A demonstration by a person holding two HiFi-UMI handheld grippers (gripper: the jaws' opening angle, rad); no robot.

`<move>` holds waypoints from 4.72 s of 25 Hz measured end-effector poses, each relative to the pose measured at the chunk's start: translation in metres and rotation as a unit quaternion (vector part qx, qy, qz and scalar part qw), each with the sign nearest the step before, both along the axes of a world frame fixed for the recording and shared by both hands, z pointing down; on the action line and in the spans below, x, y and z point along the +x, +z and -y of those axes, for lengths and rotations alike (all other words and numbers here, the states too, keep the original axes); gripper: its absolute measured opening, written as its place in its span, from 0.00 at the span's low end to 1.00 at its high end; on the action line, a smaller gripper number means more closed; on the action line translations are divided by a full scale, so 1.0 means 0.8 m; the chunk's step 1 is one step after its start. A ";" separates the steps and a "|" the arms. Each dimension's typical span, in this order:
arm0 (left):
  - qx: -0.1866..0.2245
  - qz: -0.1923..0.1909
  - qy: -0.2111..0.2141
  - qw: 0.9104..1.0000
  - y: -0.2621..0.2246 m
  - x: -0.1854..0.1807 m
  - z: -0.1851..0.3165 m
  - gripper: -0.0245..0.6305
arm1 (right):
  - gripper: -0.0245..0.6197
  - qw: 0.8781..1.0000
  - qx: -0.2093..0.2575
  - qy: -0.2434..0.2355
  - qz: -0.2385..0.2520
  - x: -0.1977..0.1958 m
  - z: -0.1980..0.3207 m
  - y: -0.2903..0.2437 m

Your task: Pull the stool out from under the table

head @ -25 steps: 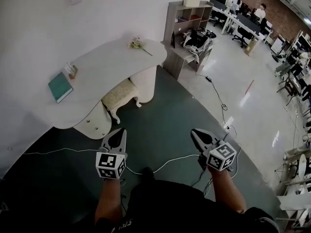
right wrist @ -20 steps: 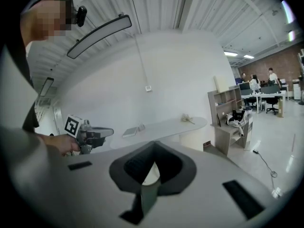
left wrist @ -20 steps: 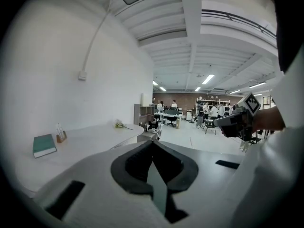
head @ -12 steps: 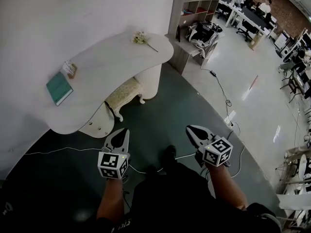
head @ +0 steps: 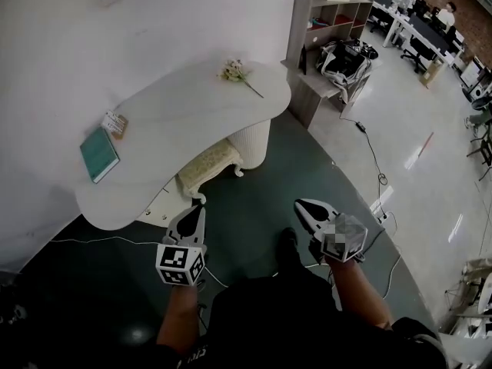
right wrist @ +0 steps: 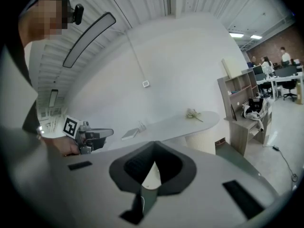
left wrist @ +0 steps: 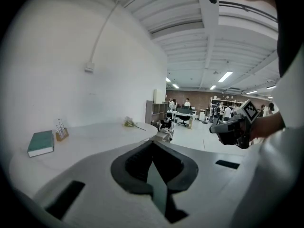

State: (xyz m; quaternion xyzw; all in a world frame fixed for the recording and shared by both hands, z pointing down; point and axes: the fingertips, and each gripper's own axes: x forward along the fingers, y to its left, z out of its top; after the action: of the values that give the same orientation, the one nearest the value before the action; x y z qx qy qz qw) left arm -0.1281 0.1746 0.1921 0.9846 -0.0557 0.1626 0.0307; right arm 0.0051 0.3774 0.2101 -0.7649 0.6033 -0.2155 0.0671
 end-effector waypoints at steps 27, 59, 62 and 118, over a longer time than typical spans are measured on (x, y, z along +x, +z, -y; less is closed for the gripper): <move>-0.069 0.018 -0.205 0.976 0.069 0.085 0.122 0.04 | 0.05 0.946 -0.111 -0.305 -0.004 0.106 0.261 0.044; -0.138 0.078 -0.291 0.944 0.508 0.160 0.053 0.04 | 0.05 0.897 -0.188 -0.398 0.043 0.153 0.193 0.490; -0.132 0.081 -0.303 0.940 0.561 0.148 0.068 0.04 | 0.05 0.879 -0.197 -0.434 0.019 0.141 0.200 0.543; -0.104 0.258 -0.238 0.931 0.838 0.122 0.404 0.58 | 0.43 0.894 -0.319 -0.285 -0.134 0.299 0.519 0.816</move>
State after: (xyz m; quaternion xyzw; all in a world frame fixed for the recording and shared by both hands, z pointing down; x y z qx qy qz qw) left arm -0.0307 -0.1490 0.8623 0.8578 -0.2774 0.4037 0.1556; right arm 0.2443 -0.0381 0.8628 -0.5623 0.6971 -0.3018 -0.3268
